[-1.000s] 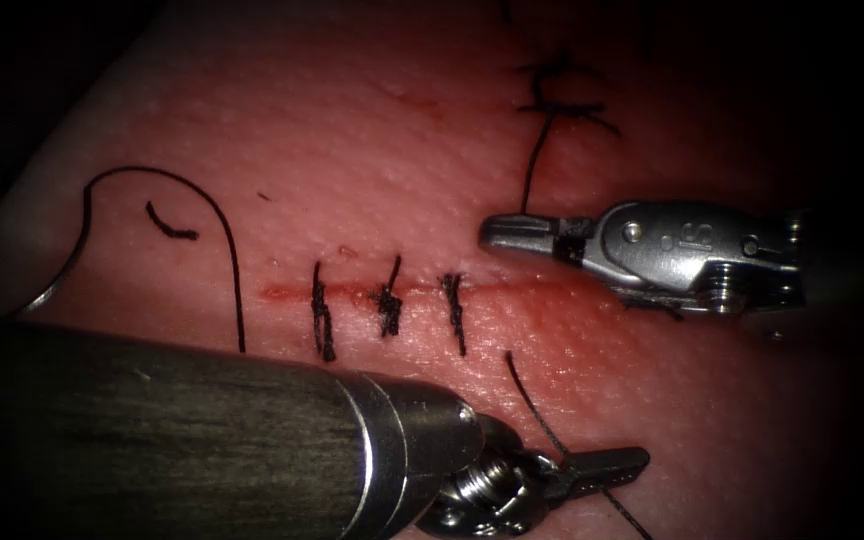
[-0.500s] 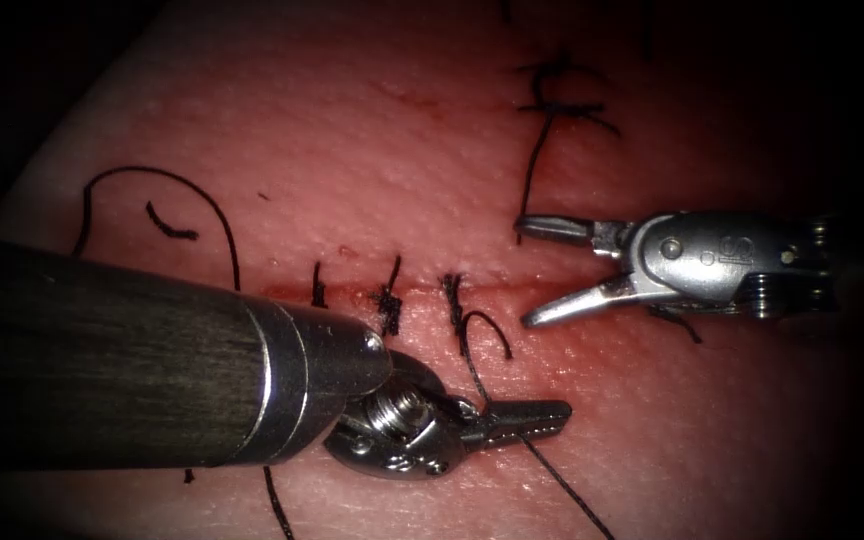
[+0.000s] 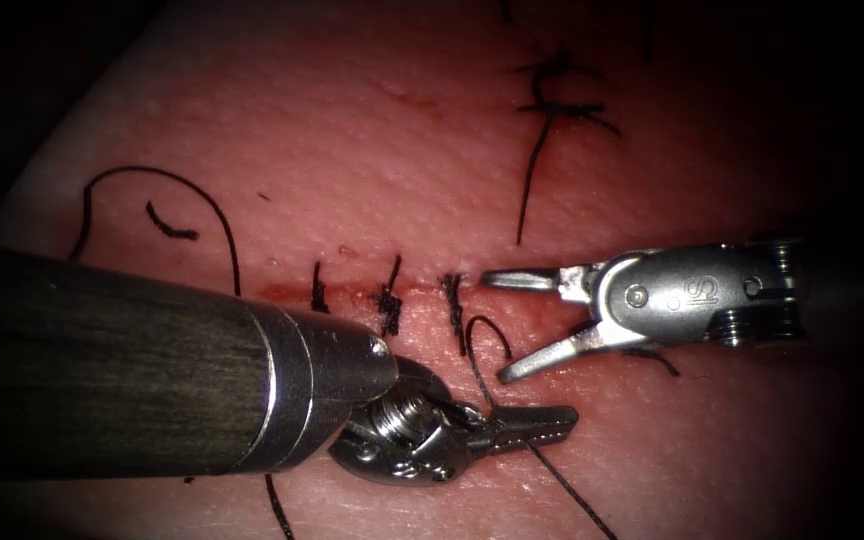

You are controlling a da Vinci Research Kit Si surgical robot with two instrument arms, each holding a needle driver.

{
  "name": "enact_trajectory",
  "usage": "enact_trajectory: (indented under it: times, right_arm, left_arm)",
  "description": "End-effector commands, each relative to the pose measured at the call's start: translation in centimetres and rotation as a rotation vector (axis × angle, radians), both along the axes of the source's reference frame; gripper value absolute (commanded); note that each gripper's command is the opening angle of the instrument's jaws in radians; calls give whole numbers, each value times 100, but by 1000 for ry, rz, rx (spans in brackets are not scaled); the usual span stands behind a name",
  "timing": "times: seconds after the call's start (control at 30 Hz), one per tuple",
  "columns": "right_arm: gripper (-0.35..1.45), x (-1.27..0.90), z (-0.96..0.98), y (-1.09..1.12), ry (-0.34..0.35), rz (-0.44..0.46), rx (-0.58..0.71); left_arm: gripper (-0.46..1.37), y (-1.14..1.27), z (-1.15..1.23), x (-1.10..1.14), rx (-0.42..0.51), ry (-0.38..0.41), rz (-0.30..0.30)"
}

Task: Wound Closure
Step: Use the right gripper to handoff a longer length of suture to the left tool.

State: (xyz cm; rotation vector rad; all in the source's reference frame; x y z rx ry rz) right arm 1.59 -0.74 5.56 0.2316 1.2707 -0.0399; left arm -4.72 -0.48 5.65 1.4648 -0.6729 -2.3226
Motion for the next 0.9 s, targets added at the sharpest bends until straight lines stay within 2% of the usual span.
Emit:
enact_trajectory:
  times: [0.03,0.17,0.3,0.33,0.4,0.5,0.53,0.73,0.87,0.9]
  right_arm:
    - [99,3,-2,-1,3,-2,-10]
    - [93,13,-6,-5,9,-8,-33]
    - [75,16,-8,-5,13,-12,-49]
    - [65,17,-8,-5,11,-10,-50]
    - [31,18,-8,-5,19,-18,-52]
    - [-31,21,-7,-5,34,-33,-58]
    - [-35,22,-7,-5,38,-38,-69]
    - [-35,20,-5,0,83,-84,-98]
    - [-35,15,1,5,76,-78,-101]
    - [-35,13,3,8,69,-72,-104]
  left_arm:
    - [-35,0,-1,0,7,3,4]
    - [-35,0,-1,-2,13,2,1]
    - [-35,0,-2,-1,13,2,1]
    - [-35,0,-2,-1,13,2,1]
    - [-35,0,-2,-1,18,0,-1]
    - [-35,0,-2,-2,18,0,-2]
    - [-35,0,-2,-2,18,0,-2]
    - [-35,-1,-5,-3,19,0,-2]
    - [-35,0,-8,-3,27,-2,-5]
    - [-23,1,-9,-4,30,-7,-12]
